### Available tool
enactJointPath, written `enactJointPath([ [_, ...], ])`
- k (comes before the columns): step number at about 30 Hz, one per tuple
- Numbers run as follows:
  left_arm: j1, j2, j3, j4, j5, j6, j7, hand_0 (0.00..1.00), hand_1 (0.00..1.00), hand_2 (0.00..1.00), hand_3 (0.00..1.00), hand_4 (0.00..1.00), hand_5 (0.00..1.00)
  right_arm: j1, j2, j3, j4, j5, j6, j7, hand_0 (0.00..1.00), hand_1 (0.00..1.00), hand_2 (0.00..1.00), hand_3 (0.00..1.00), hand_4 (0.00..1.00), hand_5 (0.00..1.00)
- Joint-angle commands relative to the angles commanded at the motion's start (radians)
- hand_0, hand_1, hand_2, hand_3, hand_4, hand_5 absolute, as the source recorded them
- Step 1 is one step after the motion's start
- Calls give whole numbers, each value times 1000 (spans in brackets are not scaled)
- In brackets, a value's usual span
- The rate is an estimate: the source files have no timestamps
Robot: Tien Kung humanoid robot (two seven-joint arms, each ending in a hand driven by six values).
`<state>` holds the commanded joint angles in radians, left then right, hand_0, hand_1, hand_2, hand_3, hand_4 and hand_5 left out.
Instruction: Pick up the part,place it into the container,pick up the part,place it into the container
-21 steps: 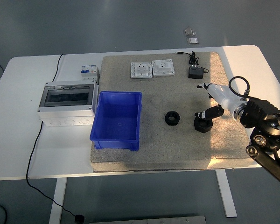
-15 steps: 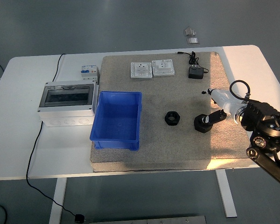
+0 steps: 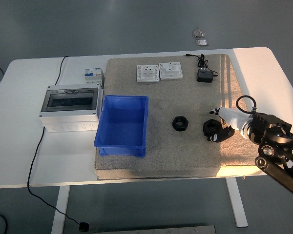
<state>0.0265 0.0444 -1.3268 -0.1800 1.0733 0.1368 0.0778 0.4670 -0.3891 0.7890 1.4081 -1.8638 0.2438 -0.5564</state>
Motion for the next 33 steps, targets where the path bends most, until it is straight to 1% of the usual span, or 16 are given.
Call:
enactJointPath([
  [4,-1,1,-1,0,1,-1,0,719,709,698,755,800,692,2,9,-20,-21,-14,-14,5,407,624,858,895,887,351],
  [5,-1,1,-2,0,1,-1,0,719,709,699,755,799,692,1,11,-25,-25,-22,-21,11,386,589,805,873,859,342],
  [10,-2,2,-5,0,2,-1,-1,719,709,699,755,799,692,-2,16,-33,-30,-79,-58,43,386,589,805,873,859,342],
  [11,-3,3,-6,0,3,-1,-1,719,709,699,754,798,693,-2,16,-33,-30,-97,-65,50,304,448,565,627,575,136],
  [16,-3,4,-9,0,7,-2,0,719,709,699,754,798,693,-2,14,-33,-26,-143,-67,61,304,448,565,627,575,136],
  [17,-3,4,-10,0,7,-2,0,719,708,697,752,795,689,-2,13,-33,-26,-150,-66,62,249,380,432,513,355,2],
  [22,-4,5,-13,0,11,-2,2,719,708,697,752,795,689,1,11,-35,-26,-164,-63,65,249,380,432,513,355,2],
  [23,-4,5,-13,0,11,-2,2,719,708,696,749,794,689,3,11,-37,-27,-166,-64,67,244,359,430,509,293,2],
  [25,-4,5,-13,0,12,-2,2,719,708,696,749,794,689,6,10,-40,-32,-169,-71,77,244,359,430,509,293,2],
  [27,-4,5,-14,0,11,-1,3,719,708,696,749,794,689,13,10,-43,-36,-174,-97,101,244,359,430,509,293,2],
  [30,-4,6,-15,0,12,-1,3,719,708,695,750,793,688,38,17,-45,-39,-175,-169,166,243,358,431,510,283,2],
  [32,-5,6,-15,0,13,-1,3,719,708,695,750,793,688,60,29,-49,-41,-148,-221,209,243,358,431,510,283,2],
  [33,-5,6,-16,0,15,0,3,719,708,695,750,793,688,78,41,-60,-46,-127,-251,235,243,358,431,510,283,2],
])
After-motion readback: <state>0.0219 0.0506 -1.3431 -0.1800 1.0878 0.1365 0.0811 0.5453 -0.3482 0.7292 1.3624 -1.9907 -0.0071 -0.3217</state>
